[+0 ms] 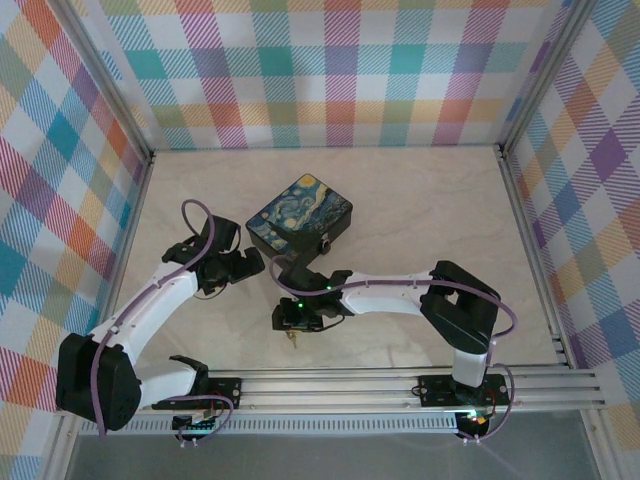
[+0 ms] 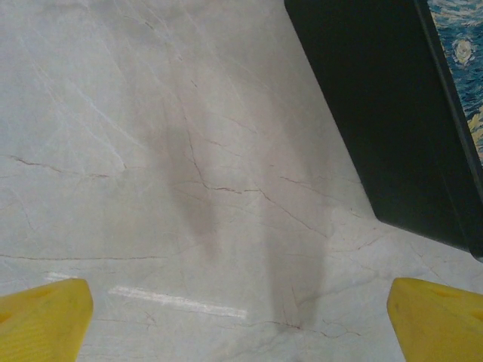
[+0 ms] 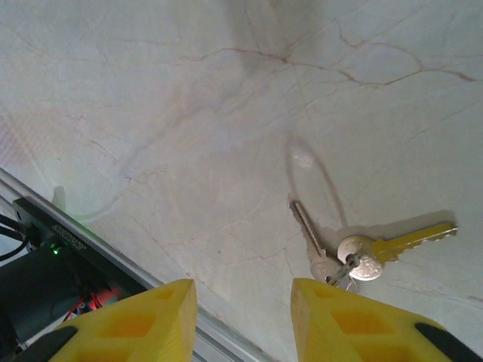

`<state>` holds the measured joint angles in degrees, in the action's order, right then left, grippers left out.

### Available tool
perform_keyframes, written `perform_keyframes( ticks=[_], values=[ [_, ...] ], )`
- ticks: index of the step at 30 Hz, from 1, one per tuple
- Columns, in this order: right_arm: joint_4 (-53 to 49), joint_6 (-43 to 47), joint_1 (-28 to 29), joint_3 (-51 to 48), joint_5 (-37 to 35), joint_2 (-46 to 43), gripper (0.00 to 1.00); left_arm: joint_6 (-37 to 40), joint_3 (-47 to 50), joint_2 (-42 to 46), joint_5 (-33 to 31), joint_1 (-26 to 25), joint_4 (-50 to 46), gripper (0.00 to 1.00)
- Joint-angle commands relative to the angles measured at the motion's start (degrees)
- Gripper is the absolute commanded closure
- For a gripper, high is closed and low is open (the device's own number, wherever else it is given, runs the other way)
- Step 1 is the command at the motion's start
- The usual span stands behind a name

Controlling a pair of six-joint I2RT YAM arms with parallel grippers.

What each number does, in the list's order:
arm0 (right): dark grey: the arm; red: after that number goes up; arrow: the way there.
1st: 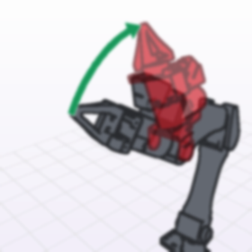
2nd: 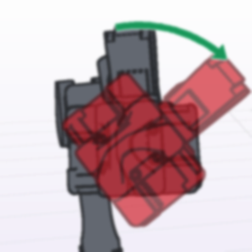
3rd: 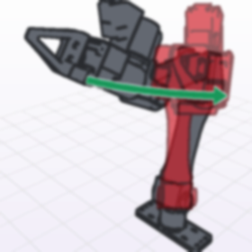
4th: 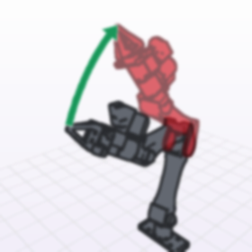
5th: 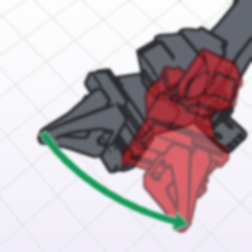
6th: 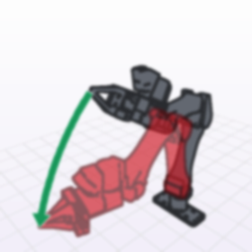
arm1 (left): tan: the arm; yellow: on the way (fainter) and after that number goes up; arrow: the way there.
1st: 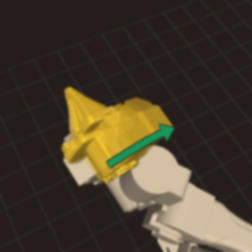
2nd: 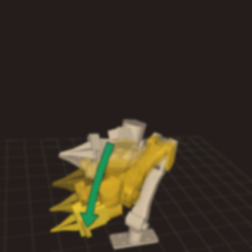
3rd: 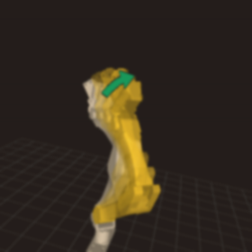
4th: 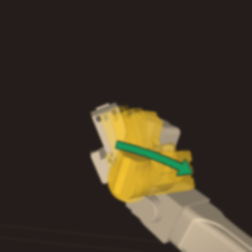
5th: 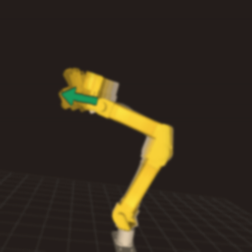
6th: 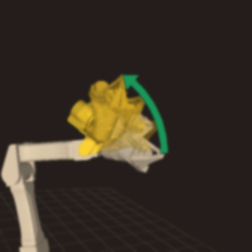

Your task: Unlock the padlock with the key

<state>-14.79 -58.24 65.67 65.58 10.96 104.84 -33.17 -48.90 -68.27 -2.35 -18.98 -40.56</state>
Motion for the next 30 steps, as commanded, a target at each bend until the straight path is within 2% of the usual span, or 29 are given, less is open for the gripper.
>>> perform_keyframes(
  ticks=[1,16,21,30],
  values=[
    [-5.45,2.67,0.58,0.86,-0.9,1.07,0.61,1.18,0.7,1.29,0.94,0.44,-1.46,0.0],
    [-7.42,4.56,1.46,2.61,-3.58,5.93,0.62,0.47,0.05,2.52,1.31,0.44,-2.2,0.0],
    [-15.84,4.74,2.44,6.18,-10.17,8.1,0.7,0.58,-0.31,2.91,1.73,0.44,-2.42,0.0],
    [-17.06,1.93,2.97,6.47,-10.98,13.35,0.78,2.23,-1.2,4.29,1.22,0.44,-5.44,0.0]
  ],
)
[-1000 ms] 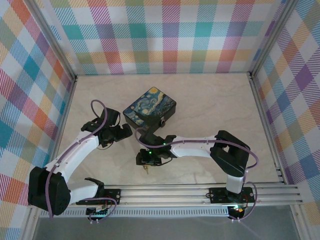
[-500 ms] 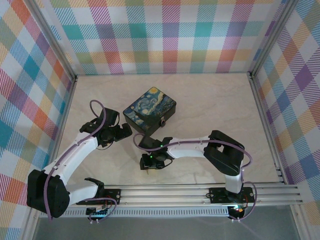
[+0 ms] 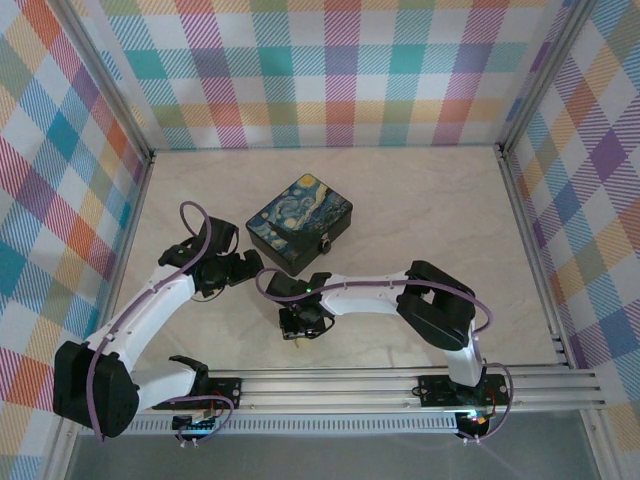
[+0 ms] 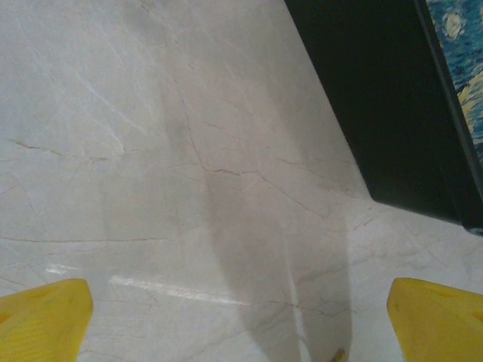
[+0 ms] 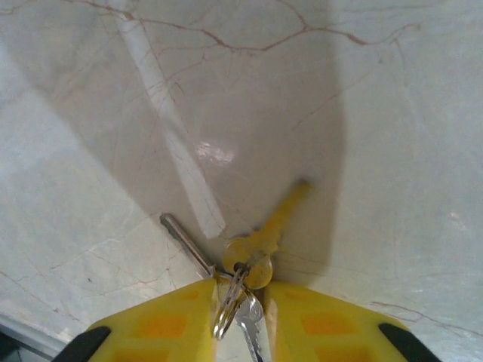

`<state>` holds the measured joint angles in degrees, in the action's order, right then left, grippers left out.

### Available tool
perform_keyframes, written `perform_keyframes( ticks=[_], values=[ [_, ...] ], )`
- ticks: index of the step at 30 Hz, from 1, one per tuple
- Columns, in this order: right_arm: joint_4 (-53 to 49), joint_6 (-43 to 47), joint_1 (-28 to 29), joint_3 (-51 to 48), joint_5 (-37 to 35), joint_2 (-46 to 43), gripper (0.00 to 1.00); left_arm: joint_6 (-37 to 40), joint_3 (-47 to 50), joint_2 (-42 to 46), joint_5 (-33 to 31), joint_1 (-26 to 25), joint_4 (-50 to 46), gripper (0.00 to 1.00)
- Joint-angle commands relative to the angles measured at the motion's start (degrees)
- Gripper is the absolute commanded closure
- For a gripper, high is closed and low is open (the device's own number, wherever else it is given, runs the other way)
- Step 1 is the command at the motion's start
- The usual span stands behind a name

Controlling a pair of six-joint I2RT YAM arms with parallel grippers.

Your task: Unlock the padlock with the key

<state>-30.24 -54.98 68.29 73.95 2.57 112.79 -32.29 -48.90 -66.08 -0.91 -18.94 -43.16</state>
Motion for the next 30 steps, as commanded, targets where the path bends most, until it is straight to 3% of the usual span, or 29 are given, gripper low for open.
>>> perform_keyframes(
  ticks=[1,7,13,20,30],
  values=[
    [-1.04,-1.87,0.33,-2.49,-2.42,5.55,0.79,1.4,-1.11,2.55,-0.32,0.39,-3.0,0.0],
    [2.04,-2.76,0.25,-4.92,-1.78,4.7,0.89,2.01,-0.02,4.33,1.24,0.41,-4.31,0.0],
    [8.97,-2.27,-1.0,-10.14,-0.74,1.08,1.0,-2.99,6.84,6.43,9.25,-1.8,-0.84,0.0],
    [20.57,0.66,-2.16,-17.68,-0.11,-5.61,1.0,-9.05,13.66,7.16,13.97,-4.4,4.73,0.0],
    [25.24,4.95,-3.06,-21.36,-0.77,-12.16,1.0,-16.37,15.61,2.29,20.74,-4.68,13.89,0.04]
  ],
)
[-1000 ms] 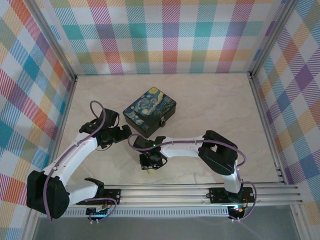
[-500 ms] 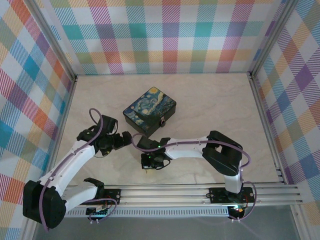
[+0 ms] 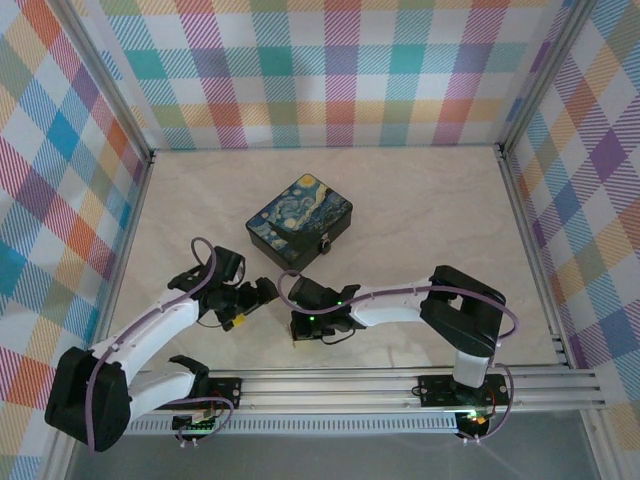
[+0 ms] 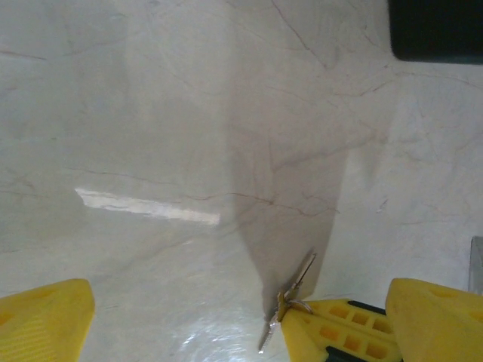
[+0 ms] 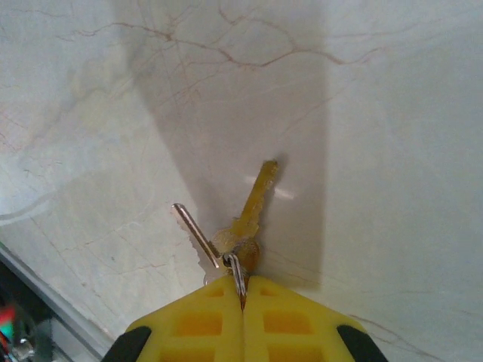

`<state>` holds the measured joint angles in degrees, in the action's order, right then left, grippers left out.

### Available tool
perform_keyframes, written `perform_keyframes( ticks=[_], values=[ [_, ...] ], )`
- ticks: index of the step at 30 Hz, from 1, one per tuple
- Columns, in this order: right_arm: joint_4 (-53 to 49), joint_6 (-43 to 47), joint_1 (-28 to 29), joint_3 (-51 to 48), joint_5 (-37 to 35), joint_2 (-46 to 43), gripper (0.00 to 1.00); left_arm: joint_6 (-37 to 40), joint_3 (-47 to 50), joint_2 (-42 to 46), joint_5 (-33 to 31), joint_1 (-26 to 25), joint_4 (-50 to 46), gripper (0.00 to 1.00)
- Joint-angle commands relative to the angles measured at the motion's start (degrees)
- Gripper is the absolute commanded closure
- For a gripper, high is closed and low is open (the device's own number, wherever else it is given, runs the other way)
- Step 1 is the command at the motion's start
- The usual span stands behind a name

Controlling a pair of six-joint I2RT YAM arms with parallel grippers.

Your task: Unlock the padlock with the key

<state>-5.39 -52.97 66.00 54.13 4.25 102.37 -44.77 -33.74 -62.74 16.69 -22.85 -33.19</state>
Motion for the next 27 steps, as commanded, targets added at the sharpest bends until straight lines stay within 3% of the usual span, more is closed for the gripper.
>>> perform_keyframes(
  ticks=[1,11,20,27],
  values=[
    [0.82,3.31,-0.83,-1.87,-2.64,-2.3,1.0,-4.57,0.1,-1.48,3.13,-0.79,4.37,0.05],
    [1.7,5.34,-1.4,-3.4,-3.37,-6.99,1.0,-9.37,0.07,-7.45,4.32,-3.74,9.86,0.19],
    [1.94,5.5,-1.84,-4.07,-2.67,-7.98,1.0,-13.26,1.44,-6.17,7.82,-3.86,15.42,0.27],
    [0.89,4.3,-3.37,-2.83,-1.17,-8.26,1.0,-13.23,2.15,-5.58,9.72,-4.39,16.24,0.4]
  ],
)
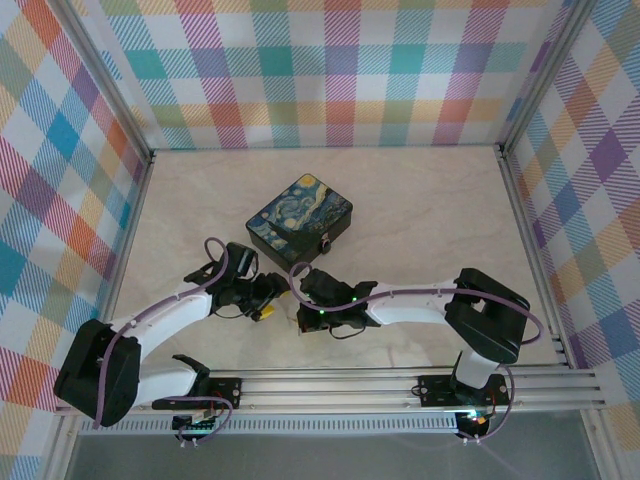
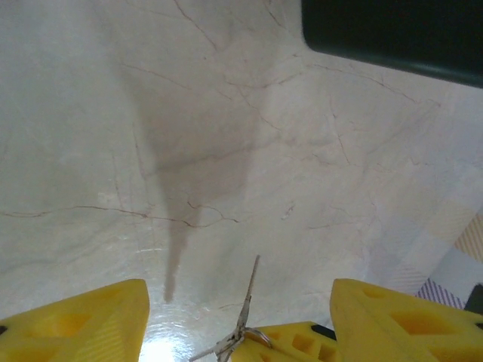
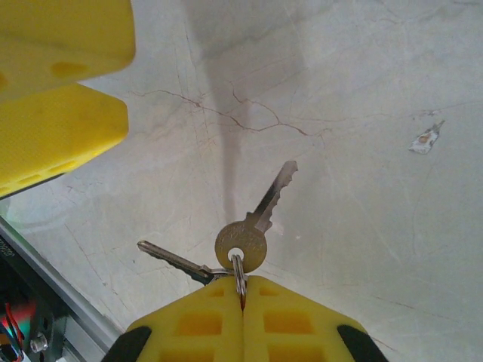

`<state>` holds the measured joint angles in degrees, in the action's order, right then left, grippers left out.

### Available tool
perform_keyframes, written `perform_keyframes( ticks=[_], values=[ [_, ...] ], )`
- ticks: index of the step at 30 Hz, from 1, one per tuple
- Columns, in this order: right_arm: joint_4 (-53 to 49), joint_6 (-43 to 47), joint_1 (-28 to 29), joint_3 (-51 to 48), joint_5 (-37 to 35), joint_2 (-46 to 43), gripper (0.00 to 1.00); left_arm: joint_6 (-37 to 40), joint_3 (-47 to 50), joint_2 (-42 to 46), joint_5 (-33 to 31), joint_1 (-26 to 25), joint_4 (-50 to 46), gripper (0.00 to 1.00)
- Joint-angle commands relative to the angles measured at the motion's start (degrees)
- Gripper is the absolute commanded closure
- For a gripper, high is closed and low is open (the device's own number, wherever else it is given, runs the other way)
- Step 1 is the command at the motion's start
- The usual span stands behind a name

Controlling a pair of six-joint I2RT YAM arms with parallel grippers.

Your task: Unlock the padlock with the key

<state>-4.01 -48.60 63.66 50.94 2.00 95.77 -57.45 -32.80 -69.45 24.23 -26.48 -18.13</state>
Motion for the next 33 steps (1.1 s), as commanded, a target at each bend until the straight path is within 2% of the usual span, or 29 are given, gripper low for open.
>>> perform_keyframes(
  ticks=[1,4,11,17,26,33],
  values=[
    [-0.76,-0.24,-1.48,0.49,1.69,-1.68,1.0,-0.64,1.49,1.29,2.64,-0.77,1.69,0.46],
    [-0.38,-0.56,-2.74,0.29,3.78,-1.93,1.0,-0.01,1.53,1.34,3.85,-0.85,3.9,0.53],
    [-1.84,0.23,-5.44,0.53,7.0,-3.45,1.0,6.74,-0.15,0.26,5.49,-0.83,3.35,0.53],
    [-2.23,0.26,-6.7,0.12,9.1,-2.96,1.0,7.98,0.36,-0.71,6.16,-0.77,6.53,0.53],
    [-3.48,-0.94,-8.62,-3.86,9.69,-1.63,1.0,12.01,-2.63,-0.36,2.55,1.04,-2.05,0.5],
    [-4.82,-0.81,-9.59,-6.02,8.9,-2.85,0.81,14.27,-5.25,-0.09,1.02,1.69,-5.64,0.48]
  ],
)
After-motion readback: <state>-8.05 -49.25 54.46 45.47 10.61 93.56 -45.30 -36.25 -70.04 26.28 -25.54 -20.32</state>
